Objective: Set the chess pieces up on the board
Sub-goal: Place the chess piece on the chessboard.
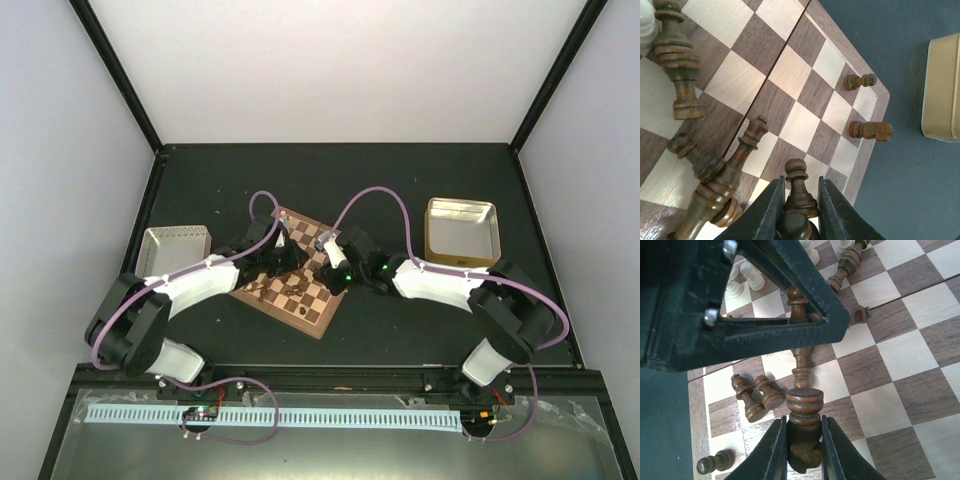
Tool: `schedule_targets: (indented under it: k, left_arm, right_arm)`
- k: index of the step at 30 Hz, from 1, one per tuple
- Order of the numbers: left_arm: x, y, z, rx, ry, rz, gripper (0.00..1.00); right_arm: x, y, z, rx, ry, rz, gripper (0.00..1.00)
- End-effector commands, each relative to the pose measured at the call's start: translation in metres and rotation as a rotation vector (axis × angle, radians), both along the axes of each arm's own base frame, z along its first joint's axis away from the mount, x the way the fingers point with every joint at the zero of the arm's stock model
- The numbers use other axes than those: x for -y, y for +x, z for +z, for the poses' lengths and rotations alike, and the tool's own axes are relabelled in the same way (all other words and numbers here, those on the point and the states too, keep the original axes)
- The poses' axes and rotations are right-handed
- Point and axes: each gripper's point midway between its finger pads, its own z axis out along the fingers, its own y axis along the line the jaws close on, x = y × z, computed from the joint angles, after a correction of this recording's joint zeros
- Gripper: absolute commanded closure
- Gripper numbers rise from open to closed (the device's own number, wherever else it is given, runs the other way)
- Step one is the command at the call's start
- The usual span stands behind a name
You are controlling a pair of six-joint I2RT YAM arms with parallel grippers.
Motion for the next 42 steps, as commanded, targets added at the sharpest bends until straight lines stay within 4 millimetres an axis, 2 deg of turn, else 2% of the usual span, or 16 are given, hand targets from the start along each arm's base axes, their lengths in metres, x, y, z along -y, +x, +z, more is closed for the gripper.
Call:
schedule_targets:
  k: [1, 8, 13, 20, 26, 31, 35, 42]
  left_arm:
    - [0.010, 0.007, 0.006, 0.002, 0.020, -0.034, 0.78]
    - [0.011, 0.005, -0.002, -0.034, 0.039, -0.046, 0.69]
    - [0.010, 0.004, 0.002, -0.027, 0.044, -0.042, 0.68]
    - [0.009, 0.001, 0.031, 0.056, -0.008, -0.053, 0.67]
    - [0.015, -0.017, 0.070, 0.134, -0.123, -0.113, 0.50]
    - [0.017, -0.038, 0.079, 0.118, -0.159, -0.194, 0.40]
    - [0.018, -0.048, 0.079, 0.091, -0.181, -0.219, 0.41]
    - [0.017, -0.053, 0.082, 0.065, -0.230, -0.184, 0.53]
  right_arm:
    - [0.000, 0.007, 0.010, 0.038, 0.024, -0.039, 0.83]
    - [0.000, 0.007, 0.012, 0.039, 0.029, -0.042, 0.83]
    - [0.001, 0.008, 0.011, 0.038, 0.027, -0.044, 0.83]
    - [-0.001, 0.007, 0.013, 0.047, 0.029, -0.031, 0.83]
    - [-0.012, -0.007, 0.033, 0.078, 0.109, 0.087, 0.83]
    - [-0.017, -0.015, 0.057, 0.139, 0.182, 0.157, 0.83]
    - [-0.016, -0.018, 0.071, 0.175, 0.223, 0.162, 0.82]
    - [-0.010, -0.018, 0.087, 0.210, 0.271, 0.128, 0.82]
